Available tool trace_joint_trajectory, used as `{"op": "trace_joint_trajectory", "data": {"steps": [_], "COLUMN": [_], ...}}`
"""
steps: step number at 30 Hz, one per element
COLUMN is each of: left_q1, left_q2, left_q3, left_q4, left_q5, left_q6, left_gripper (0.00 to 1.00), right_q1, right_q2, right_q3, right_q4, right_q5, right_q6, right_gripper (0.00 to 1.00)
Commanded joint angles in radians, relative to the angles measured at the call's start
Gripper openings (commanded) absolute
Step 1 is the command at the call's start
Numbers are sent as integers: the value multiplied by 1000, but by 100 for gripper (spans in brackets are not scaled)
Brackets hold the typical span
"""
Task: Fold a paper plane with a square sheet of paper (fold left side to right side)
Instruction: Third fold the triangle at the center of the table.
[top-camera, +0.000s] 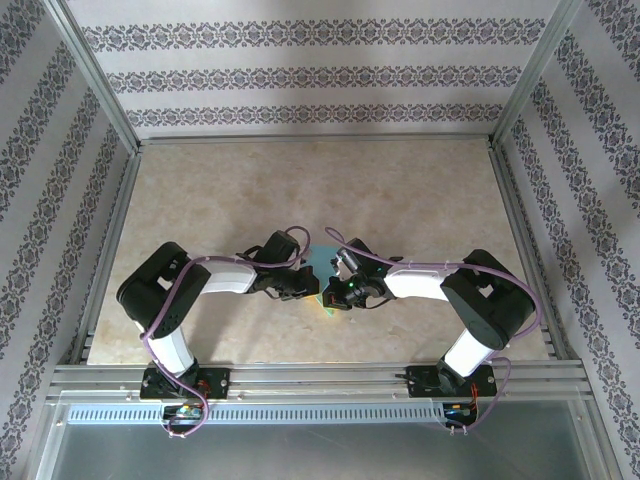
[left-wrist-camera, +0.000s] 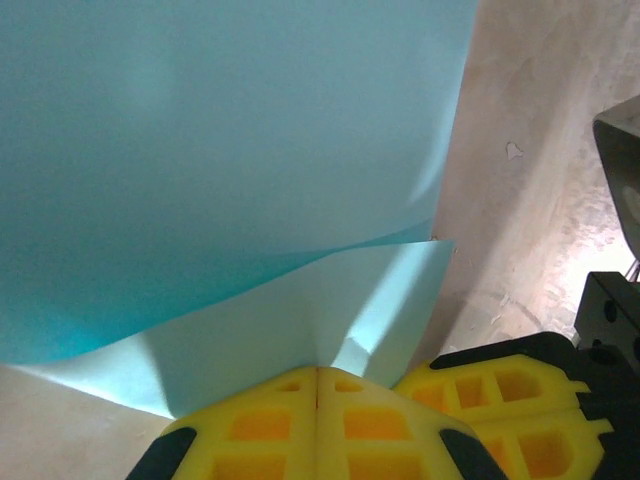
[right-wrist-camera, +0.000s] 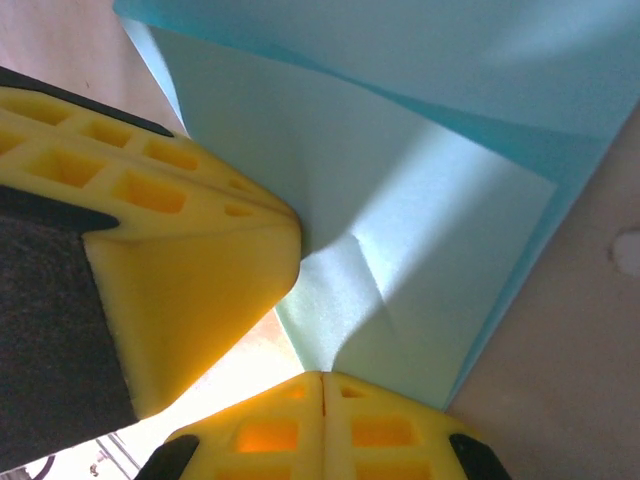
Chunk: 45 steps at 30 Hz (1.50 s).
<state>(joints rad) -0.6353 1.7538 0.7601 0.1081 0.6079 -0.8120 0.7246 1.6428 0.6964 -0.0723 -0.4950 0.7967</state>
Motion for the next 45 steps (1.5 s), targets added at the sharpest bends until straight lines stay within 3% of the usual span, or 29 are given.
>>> {"op": "trace_joint_trajectory", "data": {"steps": [1, 9, 17, 24, 28, 32, 39, 45], "left_q1": [10, 93, 231, 248, 230, 154, 18, 0], "left_q2": [36, 40, 37, -69, -168, -203, -73, 18], "left_q3": [6, 22, 13, 34, 26, 42, 116, 167], "left_q4": [-78, -132, -131, -176, -199, -205, -127, -86], "left_q5": [-107, -125, -133, -136, -116, -91, -46, -44], "left_q6": [24, 95, 185, 242, 256, 253, 193, 182], "left_gripper": [0, 0, 0, 0, 0, 0, 0, 0], "right_q1": [6, 6, 0, -37, -70, -98, -124, -125], "right_q2": [43, 46, 31, -2, -21, -23, -20, -18], "right_q3": [-33, -25, -31, -47, -52, -52, -51, -54], "right_q4": [-195, -224, -220, -190, -191, -191, -189, -188], "right_q5": [118, 125, 118, 86, 80, 75, 72, 70], "right_q6": [-28, -42, -47, -61, -90, -124, -139, -137], "right_gripper": [0, 0, 0, 0, 0, 0, 0, 0]}}
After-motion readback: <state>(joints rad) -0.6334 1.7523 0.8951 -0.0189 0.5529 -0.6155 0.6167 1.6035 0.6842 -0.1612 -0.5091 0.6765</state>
